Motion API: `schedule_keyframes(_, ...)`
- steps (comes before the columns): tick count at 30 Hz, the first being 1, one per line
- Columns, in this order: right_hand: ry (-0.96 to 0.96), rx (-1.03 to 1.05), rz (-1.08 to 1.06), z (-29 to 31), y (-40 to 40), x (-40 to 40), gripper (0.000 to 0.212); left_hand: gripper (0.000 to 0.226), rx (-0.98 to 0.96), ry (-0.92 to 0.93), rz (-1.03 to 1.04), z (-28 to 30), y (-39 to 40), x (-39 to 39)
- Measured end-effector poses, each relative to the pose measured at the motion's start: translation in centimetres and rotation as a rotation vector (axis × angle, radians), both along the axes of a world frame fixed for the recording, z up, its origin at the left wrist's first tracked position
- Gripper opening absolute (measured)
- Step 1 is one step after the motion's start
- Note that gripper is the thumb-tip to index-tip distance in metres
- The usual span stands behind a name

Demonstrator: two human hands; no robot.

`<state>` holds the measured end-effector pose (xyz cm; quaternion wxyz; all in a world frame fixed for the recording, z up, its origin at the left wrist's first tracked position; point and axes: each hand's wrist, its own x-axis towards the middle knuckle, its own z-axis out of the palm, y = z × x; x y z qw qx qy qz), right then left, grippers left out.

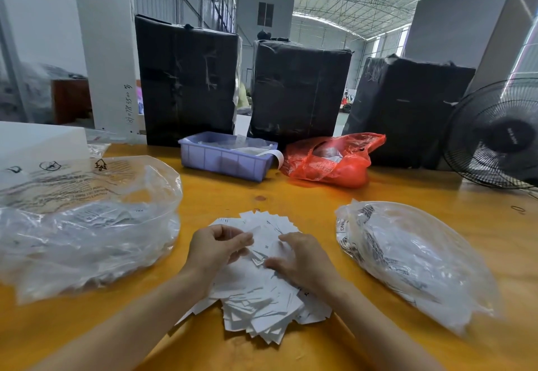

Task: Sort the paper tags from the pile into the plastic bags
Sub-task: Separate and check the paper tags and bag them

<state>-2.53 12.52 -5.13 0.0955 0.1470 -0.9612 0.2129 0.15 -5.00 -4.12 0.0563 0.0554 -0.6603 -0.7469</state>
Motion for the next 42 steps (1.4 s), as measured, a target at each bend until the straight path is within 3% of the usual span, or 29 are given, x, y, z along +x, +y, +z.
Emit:
schedule_keyframes(3,0.020,0.016,0.014,0.3,0.2,0.2,0.047,0.014,0.017,0.012,0.012,-0.2,0.1,0.0)
schedule_keyframes(8,-0.019,-0.109,0.079,1.0,1.3,0.6,0.042,0.014,0.024,0.024,-0.006,-0.5,0.1,0.1)
schedule_keyframes(13,0.031,-0.205,0.000,0.9,2.1,0.6,0.043,0.013,0.021,0.024,-0.022,-0.9,0.3,0.0)
schedule_keyframes(18,0.161,0.019,-0.147,0.0,0.0,0.7,0.060,0.013,-0.039,0.052,-0.030,-1.1,0.8,0.1)
schedule_keyframes(21,0.136,0.185,-0.174,0.1,-0.7,0.7,0.053,0.012,-0.058,0.058,-0.025,-1.1,0.8,0.2)
schedule_keyframes(25,0.069,0.189,-0.172,0.8,0.2,1.1,0.032,0.013,-0.069,0.056,-0.022,-1.2,0.7,0.2)
schedule_keyframes(29,0.052,0.276,-0.201,0.7,-0.7,1.3,0.040,0.013,-0.081,0.052,-0.022,-1.1,0.8,0.2)
schedule_keyframes(32,0.067,0.191,-0.152,0.9,-0.4,1.1,0.017,0.013,-0.085,0.058,-0.023,-1.1,0.7,0.3)
schedule_keyframes(34,0.099,0.195,-0.137,1.0,0.2,1.2,0.029,0.013,-0.081,0.058,-0.020,-1.1,0.6,0.3)
schedule_keyframes(36,0.118,0.225,-0.116,1.0,0.8,1.1,0.024,0.013,-0.073,0.055,-0.019,-1.0,0.5,0.3)
schedule_keyframes(39,0.118,-0.035,-0.109,1.3,1.4,0.8,0.021,0.012,-0.024,0.047,-0.026,-0.9,0.5,0.3)
schedule_keyframes(42,0.011,-0.679,-0.176,2.5,2.6,0.7,0.012,0.009,0.039,0.042,-0.028,-0.7,0.6,0.4)
